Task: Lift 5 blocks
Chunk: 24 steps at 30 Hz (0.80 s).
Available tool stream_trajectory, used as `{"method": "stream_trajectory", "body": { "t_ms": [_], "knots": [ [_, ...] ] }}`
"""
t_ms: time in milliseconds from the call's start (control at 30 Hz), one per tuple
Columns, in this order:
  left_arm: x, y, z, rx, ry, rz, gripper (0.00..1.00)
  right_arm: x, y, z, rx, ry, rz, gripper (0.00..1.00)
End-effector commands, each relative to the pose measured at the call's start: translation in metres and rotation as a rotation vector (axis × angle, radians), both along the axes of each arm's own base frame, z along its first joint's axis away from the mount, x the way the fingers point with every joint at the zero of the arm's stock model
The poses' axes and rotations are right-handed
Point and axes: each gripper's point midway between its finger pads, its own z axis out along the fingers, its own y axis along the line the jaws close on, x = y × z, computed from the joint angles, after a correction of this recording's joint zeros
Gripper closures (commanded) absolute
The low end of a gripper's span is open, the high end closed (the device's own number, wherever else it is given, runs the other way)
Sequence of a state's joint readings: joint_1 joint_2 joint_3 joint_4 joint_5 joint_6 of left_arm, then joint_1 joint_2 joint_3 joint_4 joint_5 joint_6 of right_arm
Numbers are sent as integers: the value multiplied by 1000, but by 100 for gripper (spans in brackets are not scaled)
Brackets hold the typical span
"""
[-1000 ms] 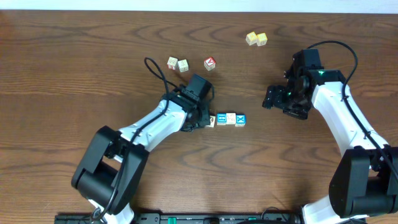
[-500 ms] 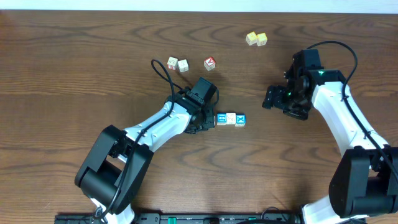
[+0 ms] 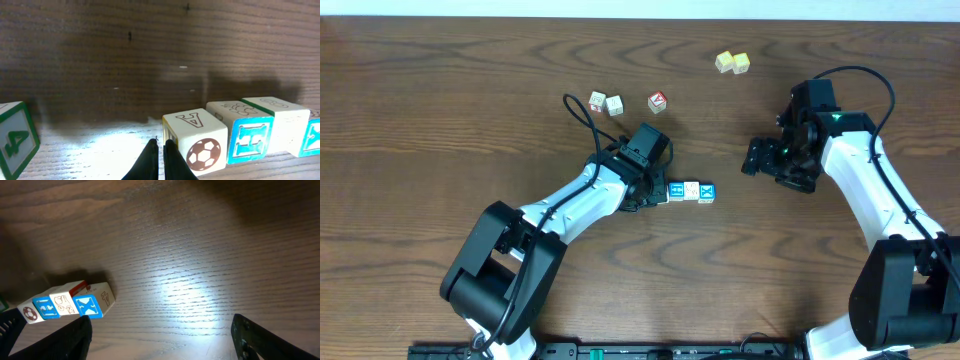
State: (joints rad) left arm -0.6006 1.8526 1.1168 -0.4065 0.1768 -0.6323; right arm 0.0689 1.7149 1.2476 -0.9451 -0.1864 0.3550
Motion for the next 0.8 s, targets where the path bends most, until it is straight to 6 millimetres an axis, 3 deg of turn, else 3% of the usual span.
{"method": "stream_trajectory", "body": {
  "t_ms": [0,333,533,633,767],
  "knots": [
    [-1,3,-6,15,0,11,93,-3,0,-4,-10,9,23,14],
    [7,9,-3,34,-33,18,92,-3,0,-4,-9,11,23,13],
    [13,27,24,24,-48,65,93,-6,0,-4,-13,21,45,12],
    [-3,31,36,3,2,59,93,-6,0,-4,-13,18,45,12],
    [-39,17,32,-36,138,16,93,0,1,-3,-12,-7,44,11]
  ]
}}
